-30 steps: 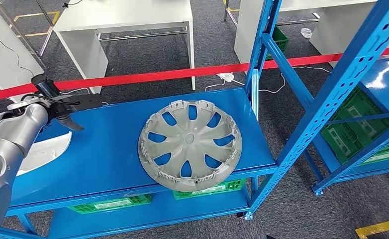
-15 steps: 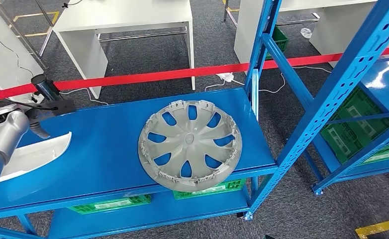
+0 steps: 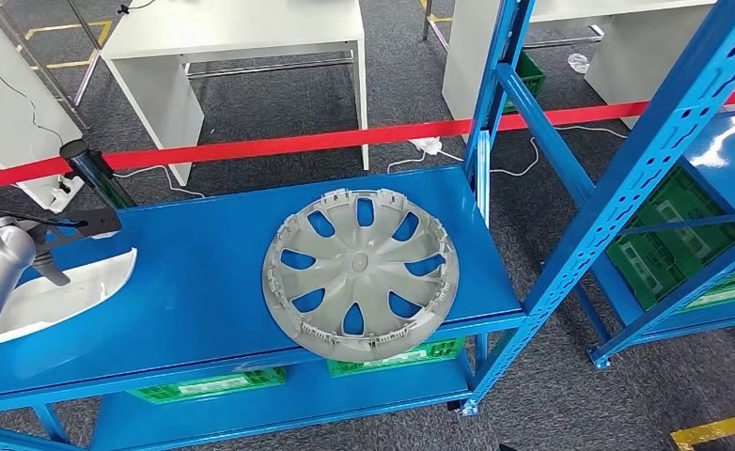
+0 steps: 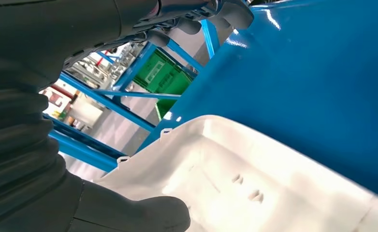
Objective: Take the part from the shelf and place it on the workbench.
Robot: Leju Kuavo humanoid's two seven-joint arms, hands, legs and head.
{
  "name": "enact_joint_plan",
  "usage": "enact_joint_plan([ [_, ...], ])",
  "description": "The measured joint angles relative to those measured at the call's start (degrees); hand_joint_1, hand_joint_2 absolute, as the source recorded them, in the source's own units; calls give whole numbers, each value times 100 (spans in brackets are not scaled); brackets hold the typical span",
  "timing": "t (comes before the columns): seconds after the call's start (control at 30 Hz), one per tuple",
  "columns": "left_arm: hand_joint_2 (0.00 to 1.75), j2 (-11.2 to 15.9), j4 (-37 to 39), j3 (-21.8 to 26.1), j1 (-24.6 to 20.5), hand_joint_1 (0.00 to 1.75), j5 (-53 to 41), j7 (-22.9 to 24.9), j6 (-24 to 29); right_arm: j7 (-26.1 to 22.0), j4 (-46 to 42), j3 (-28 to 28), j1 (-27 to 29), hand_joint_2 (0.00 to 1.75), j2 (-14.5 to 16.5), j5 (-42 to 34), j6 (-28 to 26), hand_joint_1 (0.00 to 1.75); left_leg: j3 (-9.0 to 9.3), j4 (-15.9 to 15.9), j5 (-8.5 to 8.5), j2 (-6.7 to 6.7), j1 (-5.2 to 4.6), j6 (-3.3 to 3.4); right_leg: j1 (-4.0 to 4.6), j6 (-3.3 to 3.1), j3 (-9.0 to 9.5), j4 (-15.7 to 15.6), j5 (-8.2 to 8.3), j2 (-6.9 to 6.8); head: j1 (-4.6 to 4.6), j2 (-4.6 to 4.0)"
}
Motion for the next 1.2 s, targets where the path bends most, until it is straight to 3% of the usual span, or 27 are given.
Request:
enact_joint_plan([
  [0.2, 175, 11, -18, 329, -28, 0, 396, -47, 897, 2, 0, 0, 0, 0, 1, -10, -13, 0, 3, 0, 0, 0, 0, 0, 0, 0, 3, -1, 0, 1, 0, 0],
  [0.4, 175, 117, -40, 690, -62, 0, 607, -424, 467, 1, 0, 1, 2, 0, 2, -10, -2, 0, 6, 0, -1, 2, 0, 0, 2, 0, 5, -1, 0, 3, 0, 0],
  [0.6, 175, 315, -81, 733, -145, 0, 410, -858, -279, 9, 0, 2, 5, 0, 8, -8, 0, 0, 10, 0, 0, 3, 0, -1, 3, 0, 5, -1, 0, 6, 0, 0],
  [1.1, 175, 488, -115, 727, -192, 0, 280, -1161, -553, 15, 0, 2, 2, 0, 22, -11, 1, 0, 11, 0, 0, 2, 1, -2, 2, 0, 12, 0, 0, 4, 1, 0],
  [1.2, 175, 617, -162, 693, -140, 0, 269, -1652, -637, 13, 0, 2, 5, 0, 29, -37, -11, 0, 12, 0, 0, 4, 1, -2, 2, 0, 12, -1, -1, 7, 0, 0],
])
